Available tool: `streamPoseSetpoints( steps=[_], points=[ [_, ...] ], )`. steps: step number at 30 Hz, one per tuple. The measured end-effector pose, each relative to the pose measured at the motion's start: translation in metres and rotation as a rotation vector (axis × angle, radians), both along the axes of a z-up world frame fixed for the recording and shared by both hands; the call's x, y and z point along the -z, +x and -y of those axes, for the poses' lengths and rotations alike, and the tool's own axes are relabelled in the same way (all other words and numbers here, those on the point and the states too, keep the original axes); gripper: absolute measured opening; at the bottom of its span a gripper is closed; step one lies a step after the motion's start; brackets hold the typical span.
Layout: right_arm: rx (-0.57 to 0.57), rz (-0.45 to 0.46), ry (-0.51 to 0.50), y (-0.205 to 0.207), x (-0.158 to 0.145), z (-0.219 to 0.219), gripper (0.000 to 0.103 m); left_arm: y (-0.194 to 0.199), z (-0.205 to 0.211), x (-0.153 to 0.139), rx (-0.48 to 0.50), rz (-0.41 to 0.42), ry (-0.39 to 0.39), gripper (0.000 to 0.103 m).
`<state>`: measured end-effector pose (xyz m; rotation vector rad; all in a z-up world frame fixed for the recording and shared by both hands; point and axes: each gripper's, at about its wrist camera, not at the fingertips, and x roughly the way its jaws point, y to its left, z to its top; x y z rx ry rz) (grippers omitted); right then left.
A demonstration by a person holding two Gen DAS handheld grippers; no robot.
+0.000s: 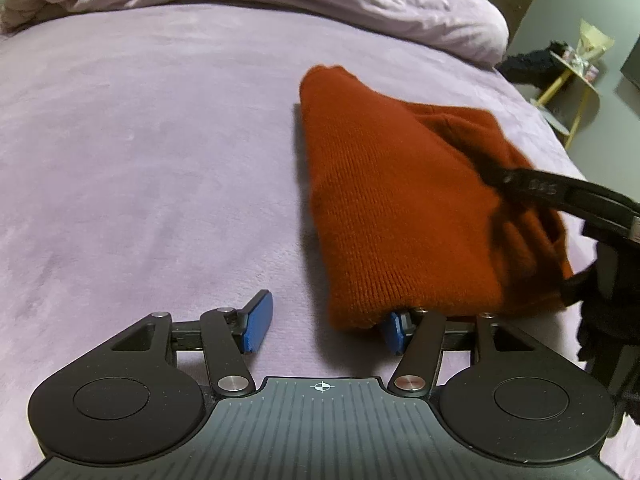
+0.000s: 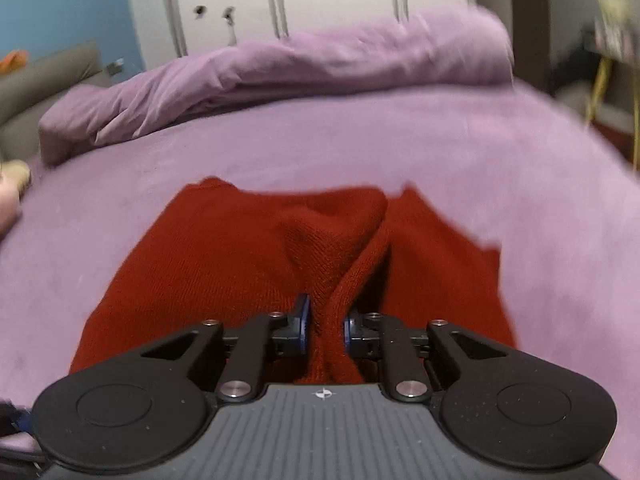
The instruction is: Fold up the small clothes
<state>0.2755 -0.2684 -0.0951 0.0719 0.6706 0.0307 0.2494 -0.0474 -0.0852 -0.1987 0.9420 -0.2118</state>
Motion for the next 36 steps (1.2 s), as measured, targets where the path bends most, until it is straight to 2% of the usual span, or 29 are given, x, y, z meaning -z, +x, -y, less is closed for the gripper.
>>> streamPoseSetpoints(
  steps=[2, 4, 6, 7, 9, 12, 14, 15, 16, 17, 18, 21, 22, 24, 26, 28, 33, 36],
  points=[
    [-0.002, 0.066, -0.018, -0.007, -0.010, 0.000, 0.013, -0.001, 0.000, 0.001, -0.012, 0.003, -0.008, 0.064],
    [-0.012, 0.092, -0.067, -0.010, -0.010, -0.002, 0.014, 0.000, 0.000, 0.005, -0.018, -0.007, -0.016, 0.067],
    [-0.018, -0.005, -0.082, 0.001, 0.006, 0.001, 0.019, -0.001, 0.002, 0.004, -0.013, -0.003, -0.006, 0.067],
    [-0.022, -0.057, -0.056, 0.005, 0.014, 0.006, 0.021, -0.001, 0.003, 0.003, -0.008, 0.003, 0.000, 0.067],
    [0.005, -0.048, 0.049, 0.001, 0.012, 0.022, 0.040, -0.002, 0.001, 0.004, -0.007, 0.004, -0.004, 0.067],
    [-0.009, -0.082, 0.347, -0.005, 0.013, 0.055, 0.060, 0.001, 0.001, 0.007, -0.015, 0.001, -0.016, 0.067],
    [-0.008, -0.089, 0.486, -0.007, 0.020, 0.068, 0.060, 0.001, 0.006, 0.007, -0.015, 0.008, 0.003, 0.067],
    [0.001, -0.086, 0.496, -0.007, 0.020, 0.069, 0.059, 0.000, 0.009, 0.006, -0.013, 0.011, 0.013, 0.067],
    [0.002, -0.086, 0.480, -0.004, 0.019, 0.065, 0.057, 0.000, 0.012, 0.006, -0.010, 0.013, 0.023, 0.067],
    [-0.004, -0.087, 0.449, 0.000, 0.018, 0.059, 0.041, 0.000, 0.014, 0.005, -0.007, 0.014, 0.035, 0.067],
    [-0.005, -0.090, 0.391, 0.004, 0.016, 0.050, 0.020, 0.000, 0.016, 0.005, -0.005, 0.012, 0.045, 0.067],
    [-0.038, -0.073, 0.102, 0.013, 0.006, 0.011, 0.016, 0.000, 0.018, 0.001, -0.005, 0.009, 0.069, 0.068],
    [-0.054, -0.030, -0.022, 0.010, -0.002, -0.004, 0.016, 0.000, 0.018, 0.000, -0.011, 0.011, 0.073, 0.069],
    [-0.069, 0.089, -0.177, -0.003, -0.017, -0.018, 0.015, -0.001, 0.019, -0.001, -0.012, 0.016, 0.069, 0.070],
    [-0.046, 0.157, -0.230, -0.010, -0.027, -0.019, 0.015, -0.002, 0.022, -0.002, 0.000, 0.018, 0.061, 0.072],
    [-0.012, 0.188, -0.300, -0.013, -0.027, -0.017, 0.015, -0.003, 0.026, -0.002, 0.013, 0.016, 0.053, 0.071],
    [0.101, 0.126, -0.314, -0.002, -0.013, 0.015, 0.015, -0.002, 0.035, 0.001, 0.036, 0.005, 0.054, 0.070],
    [0.110, 0.071, -0.236, 0.005, 0.003, 0.034, 0.019, 0.001, 0.040, 0.002, 0.039, 0.008, 0.073, 0.069]
  ],
)
